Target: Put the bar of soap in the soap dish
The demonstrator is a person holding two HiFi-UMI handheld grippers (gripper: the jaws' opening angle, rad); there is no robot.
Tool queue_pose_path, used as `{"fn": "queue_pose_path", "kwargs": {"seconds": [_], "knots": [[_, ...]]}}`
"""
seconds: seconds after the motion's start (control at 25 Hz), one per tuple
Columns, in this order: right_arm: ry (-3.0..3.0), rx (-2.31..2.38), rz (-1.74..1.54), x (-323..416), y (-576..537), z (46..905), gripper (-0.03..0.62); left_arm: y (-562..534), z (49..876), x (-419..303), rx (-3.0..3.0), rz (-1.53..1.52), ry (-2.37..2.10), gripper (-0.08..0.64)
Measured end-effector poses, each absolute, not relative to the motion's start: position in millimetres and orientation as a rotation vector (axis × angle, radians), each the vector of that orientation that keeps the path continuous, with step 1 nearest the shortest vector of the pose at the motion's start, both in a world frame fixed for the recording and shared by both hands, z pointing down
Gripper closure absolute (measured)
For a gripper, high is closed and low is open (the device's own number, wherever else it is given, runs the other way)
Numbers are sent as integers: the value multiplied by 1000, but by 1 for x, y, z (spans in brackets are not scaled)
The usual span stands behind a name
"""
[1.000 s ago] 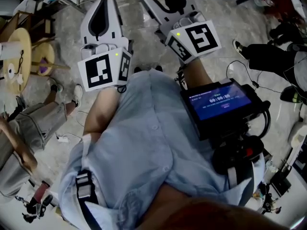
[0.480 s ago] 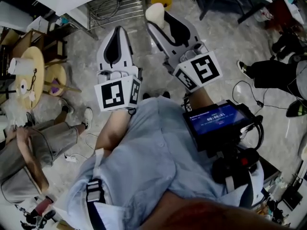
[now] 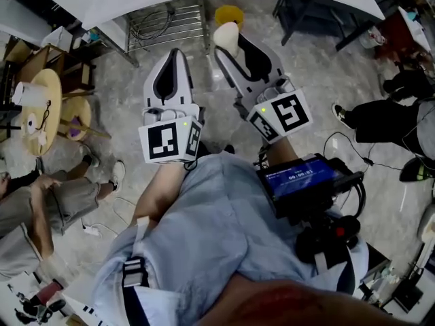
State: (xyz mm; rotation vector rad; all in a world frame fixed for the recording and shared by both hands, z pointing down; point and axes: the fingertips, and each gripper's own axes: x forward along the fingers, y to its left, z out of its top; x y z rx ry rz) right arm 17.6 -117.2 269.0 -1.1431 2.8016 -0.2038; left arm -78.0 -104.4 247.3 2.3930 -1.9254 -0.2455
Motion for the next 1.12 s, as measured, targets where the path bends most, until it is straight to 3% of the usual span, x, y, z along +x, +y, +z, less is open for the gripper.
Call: {"fn": "queue_pose_path", "kwargs": {"seconds": [0.64,0.96,1.12], "knots": [[2806,-1166,-192,17,-115,264,402,-103,245,-85,2382,-234,-1935,552],[2809,-1191,-208,-62,-225,297,402,-215,277,-165,2378,-266,-1907,552],[2805,-1189,-185,-62,-226,290,402,-216,271,-165,2390,-292,-1902,552]]}}
